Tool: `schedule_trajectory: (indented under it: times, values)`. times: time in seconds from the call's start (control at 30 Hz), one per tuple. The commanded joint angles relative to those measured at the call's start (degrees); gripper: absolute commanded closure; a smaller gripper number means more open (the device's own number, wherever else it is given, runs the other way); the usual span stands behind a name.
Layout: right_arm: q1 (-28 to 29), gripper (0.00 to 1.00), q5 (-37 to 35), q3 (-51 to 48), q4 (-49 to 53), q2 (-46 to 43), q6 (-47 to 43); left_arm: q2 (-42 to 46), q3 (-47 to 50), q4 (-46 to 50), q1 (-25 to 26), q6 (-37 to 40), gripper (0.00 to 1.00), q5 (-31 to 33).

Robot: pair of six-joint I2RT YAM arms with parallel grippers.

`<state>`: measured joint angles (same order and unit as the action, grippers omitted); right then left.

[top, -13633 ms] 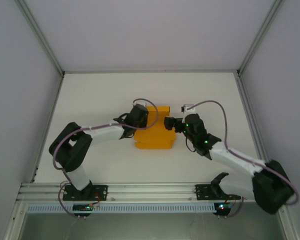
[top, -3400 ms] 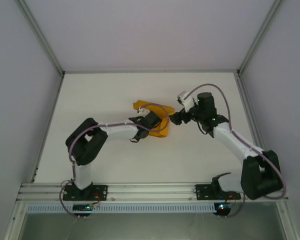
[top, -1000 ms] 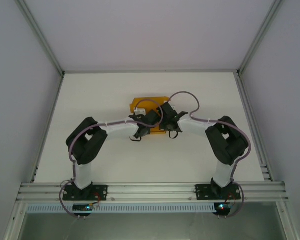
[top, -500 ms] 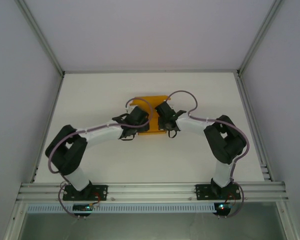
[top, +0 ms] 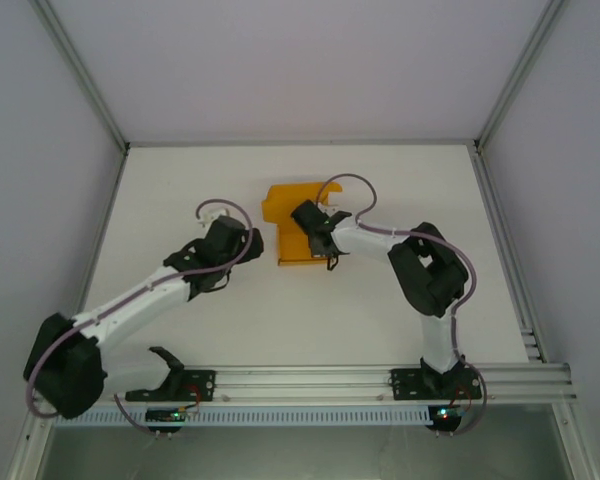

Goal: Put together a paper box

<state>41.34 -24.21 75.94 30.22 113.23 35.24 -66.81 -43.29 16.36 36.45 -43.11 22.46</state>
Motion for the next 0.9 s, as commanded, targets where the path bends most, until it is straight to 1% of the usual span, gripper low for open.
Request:
schedule_trajectory:
  times: [0.0,0.13,0.17,0.33,0.47,0.53,0.57,0.6,0.73,0.8,0.83,0.87]
  values:
    - [-0.1,1.00,-3.5,-1.7,12.0,5.5,0.4,3.4,1.9,2.1,-1.4,-0.4,0.01,2.1]
    - [0.6,1.00,-6.5,-1.1,12.6,5.4,1.0,3.7,2.1,2.9,-2.2,-0.5,0.01,2.0]
    - [0.8,1.00,-7.2,-0.1,14.3,5.8,1.1,3.4,2.1,3.0,-2.1,-0.6,0.01,1.8]
    - [1.7,1.00,-10.6,2.8,17.2,7.1,0.8,1.7,1.7,1.4,-2.2,-0.6,0.01,-1.0]
    - [1.6,1.00,-8.1,2.2,14.5,6.3,-0.7,0.8,1.6,0.8,-2.1,-0.5,0.01,-2.3]
    - [1.5,1.00,-8.4,2.1,14.1,5.6,-0.8,0.7,1.5,0.9,-2.1,-0.2,0.01,-2.5]
    - [1.5,0.97,-8.2,2.0,13.7,5.1,-1.1,0.6,1.4,0.9,-2.1,0.1,0.01,-2.8]
    - [1.5,0.90,-8.2,1.7,13.0,4.4,-1.3,0.6,1.3,0.7,-2.1,0.7,0.01,-3.1]
    - [1.1,0.82,-4.6,-1.6,6.7,-0.6,-3.2,0.2,0.7,0.7,-2.1,2.1,0.01,-3.3]
    - [0.5,0.74,-2.3,-3.3,3.5,-3.3,-3.5,0.0,0.5,0.0,-2.2,3.4,0.01,-4.1]
    - [0.0,0.69,-0.7,-4.2,1.6,-4.7,-3.3,0.0,0.4,-0.3,-2.2,3.9,0.01,-4.6]
    - [-0.3,0.67,0.5,-5.0,0.2,-5.8,-3.3,-0.2,0.2,-0.8,-2.2,4.7,0.01,-5.4]
